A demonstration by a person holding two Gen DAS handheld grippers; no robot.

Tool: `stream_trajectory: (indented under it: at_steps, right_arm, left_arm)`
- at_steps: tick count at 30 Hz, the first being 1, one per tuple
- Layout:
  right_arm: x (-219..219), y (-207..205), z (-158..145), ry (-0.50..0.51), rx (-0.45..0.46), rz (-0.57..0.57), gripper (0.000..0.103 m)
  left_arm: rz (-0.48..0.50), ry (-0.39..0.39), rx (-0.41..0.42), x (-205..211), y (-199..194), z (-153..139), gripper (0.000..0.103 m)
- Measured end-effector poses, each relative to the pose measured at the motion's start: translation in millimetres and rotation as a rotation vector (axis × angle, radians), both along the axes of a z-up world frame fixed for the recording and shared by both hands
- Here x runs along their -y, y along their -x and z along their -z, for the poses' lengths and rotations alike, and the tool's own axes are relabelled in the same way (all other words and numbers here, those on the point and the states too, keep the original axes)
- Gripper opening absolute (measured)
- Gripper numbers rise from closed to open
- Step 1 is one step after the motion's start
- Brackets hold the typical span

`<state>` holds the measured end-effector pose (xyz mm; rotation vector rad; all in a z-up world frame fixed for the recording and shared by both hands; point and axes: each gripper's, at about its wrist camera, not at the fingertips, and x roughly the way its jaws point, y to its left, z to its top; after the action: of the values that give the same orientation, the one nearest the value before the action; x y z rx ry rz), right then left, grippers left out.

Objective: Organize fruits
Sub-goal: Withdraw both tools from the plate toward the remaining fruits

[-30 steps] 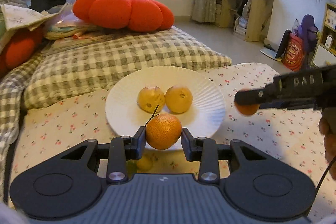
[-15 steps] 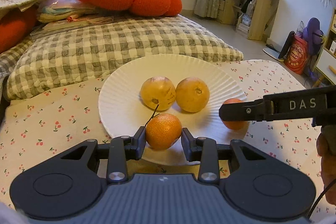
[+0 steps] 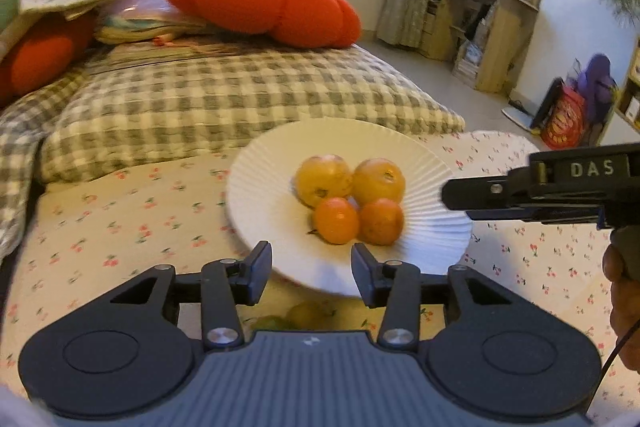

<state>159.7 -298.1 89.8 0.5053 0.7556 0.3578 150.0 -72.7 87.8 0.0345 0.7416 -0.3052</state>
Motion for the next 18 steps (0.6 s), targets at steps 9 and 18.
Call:
stream_trajectory:
  at_steps: [9,18]
  right_arm:
    - [-5,32,-30,0.001,0.057,-0.020,0.052]
    - [-35,59,-34,0.102,0.067,-0.103,0.053]
  left_arm:
    - [-0.100,0.106,0.006,-43,32,-35,0.048]
    - [-0.205,0.170,-0.086,-79,60,-27,0.050]
